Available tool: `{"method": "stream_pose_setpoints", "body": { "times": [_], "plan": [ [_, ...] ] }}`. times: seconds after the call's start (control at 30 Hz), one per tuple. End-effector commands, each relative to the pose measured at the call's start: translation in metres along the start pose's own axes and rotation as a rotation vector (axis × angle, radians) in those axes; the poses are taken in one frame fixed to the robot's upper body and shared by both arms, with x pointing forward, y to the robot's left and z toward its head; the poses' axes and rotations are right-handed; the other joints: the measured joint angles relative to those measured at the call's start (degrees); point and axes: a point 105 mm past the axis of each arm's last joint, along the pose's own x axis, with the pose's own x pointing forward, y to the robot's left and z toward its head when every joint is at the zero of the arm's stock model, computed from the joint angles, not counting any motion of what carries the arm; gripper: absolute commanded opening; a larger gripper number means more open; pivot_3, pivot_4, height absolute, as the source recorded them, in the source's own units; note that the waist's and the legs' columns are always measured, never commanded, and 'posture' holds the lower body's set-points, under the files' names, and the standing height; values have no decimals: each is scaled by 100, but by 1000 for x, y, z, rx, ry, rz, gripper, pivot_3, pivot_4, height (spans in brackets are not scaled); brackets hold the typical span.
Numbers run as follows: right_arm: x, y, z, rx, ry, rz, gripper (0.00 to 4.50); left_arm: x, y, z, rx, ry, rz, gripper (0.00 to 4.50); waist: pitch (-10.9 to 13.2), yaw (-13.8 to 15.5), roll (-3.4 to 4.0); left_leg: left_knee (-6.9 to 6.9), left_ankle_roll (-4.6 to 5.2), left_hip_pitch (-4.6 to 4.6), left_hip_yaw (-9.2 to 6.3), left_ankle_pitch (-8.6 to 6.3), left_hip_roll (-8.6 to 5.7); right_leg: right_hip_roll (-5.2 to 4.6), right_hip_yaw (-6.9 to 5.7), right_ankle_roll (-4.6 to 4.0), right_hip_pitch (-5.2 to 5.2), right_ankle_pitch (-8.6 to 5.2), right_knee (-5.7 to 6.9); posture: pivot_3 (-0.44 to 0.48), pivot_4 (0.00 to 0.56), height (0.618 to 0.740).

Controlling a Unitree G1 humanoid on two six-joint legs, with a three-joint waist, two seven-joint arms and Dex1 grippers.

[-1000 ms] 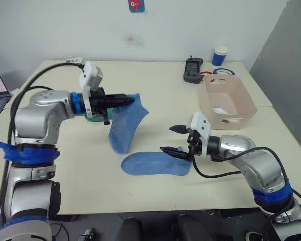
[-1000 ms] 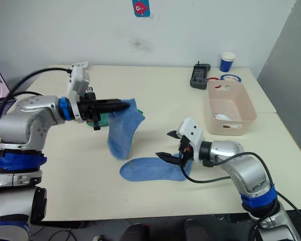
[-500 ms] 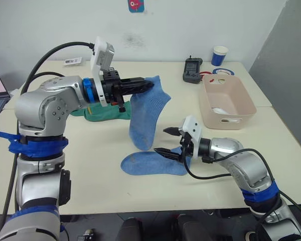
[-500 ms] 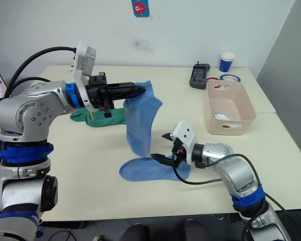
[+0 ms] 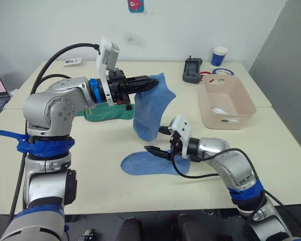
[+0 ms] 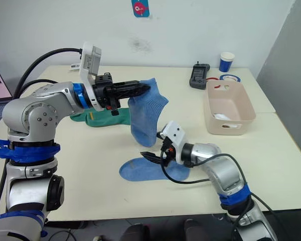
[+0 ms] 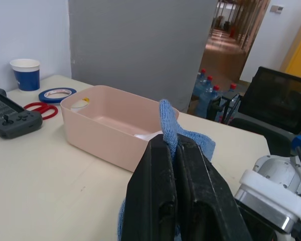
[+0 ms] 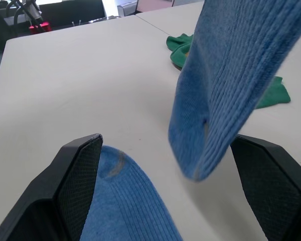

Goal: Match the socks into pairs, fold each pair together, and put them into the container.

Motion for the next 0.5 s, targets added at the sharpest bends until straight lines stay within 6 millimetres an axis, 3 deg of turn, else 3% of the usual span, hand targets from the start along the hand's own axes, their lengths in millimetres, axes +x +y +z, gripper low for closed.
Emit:
{"method": "stream_pose_setpoints", "body": {
  "times": [0.03,0.1,0.2,0.5],
  "plan": [
    [3,-6,4,-30,-15,-32,4311,-3,-4,15,34,-43,-4,34,0,0,0,0,0,0,0,0,0,-1,0,-2,0,1,0,0,150,740],
    [3,-10,3,-23,-16,-50,4311,-4,-2,15,35,-45,7,34,0,0,0,0,0,-1,1,0,-1,-2,1,-2,0,1,-1,0,150,740],
    [2,-13,2,-10,-25,-67,3666,-5,-1,15,30,-49,19,0,0,0,0,0,0,0,2,0,-1,-2,1,-2,0,1,0,0,150,740],
    [-9,-14,6,10,-41,-46,438,-6,1,11,10,-64,53,0,0,-1,0,0,-1,0,1,0,0,-2,1,-5,0,3,0,0,150,740]
  ]
}}
